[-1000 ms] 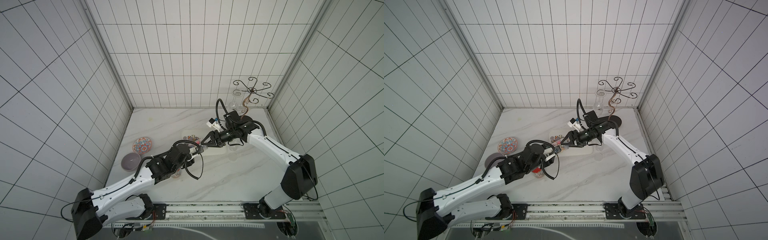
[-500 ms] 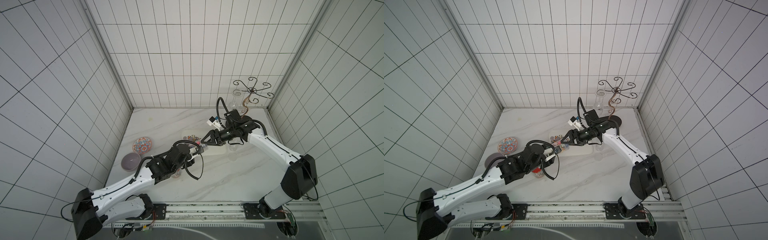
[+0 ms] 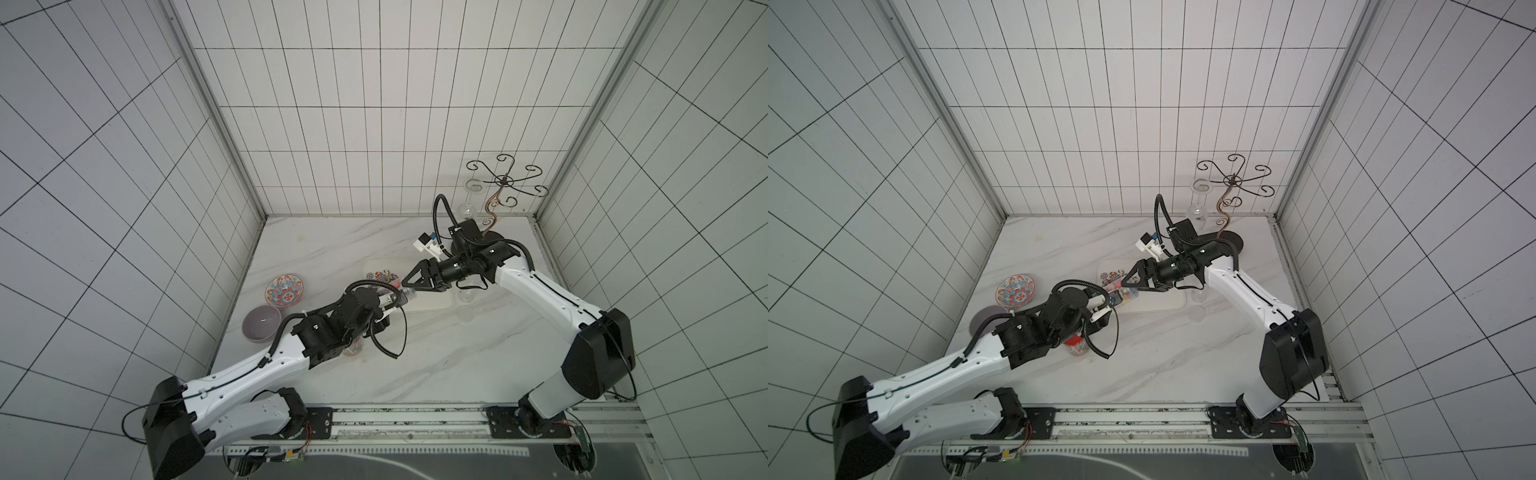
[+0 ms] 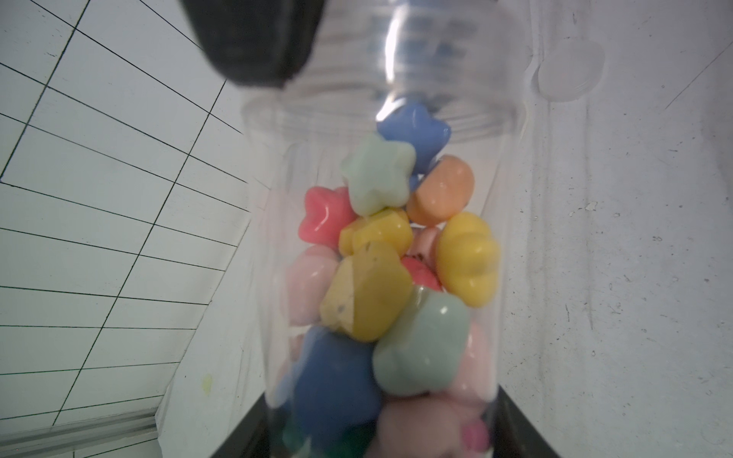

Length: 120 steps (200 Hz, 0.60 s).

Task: Pour the candies out of the jar
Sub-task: Unscrew the lid from the jar.

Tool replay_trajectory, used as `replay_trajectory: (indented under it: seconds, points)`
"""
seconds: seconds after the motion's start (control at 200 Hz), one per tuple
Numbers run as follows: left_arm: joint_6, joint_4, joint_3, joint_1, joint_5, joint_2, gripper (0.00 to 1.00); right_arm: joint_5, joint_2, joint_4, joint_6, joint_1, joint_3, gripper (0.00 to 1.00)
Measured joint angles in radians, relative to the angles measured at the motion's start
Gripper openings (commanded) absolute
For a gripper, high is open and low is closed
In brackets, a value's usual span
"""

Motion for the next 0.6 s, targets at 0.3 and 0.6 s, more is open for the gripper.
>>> replay_trajectory:
  seconds: [0.3, 0.6]
  points:
    - [-0.010, 0.005, 0.000, 0.000, -0.005, 0.000, 0.49, -0.006, -0.002, -0.001, -0.012, -0.007, 0.000, 0.63]
    - [-0.013, 0.017, 0.000, 0.000, -0.004, 0.003, 0.49, -0.005, -0.012, -0.003, -0.021, -0.015, 0.000, 0.50]
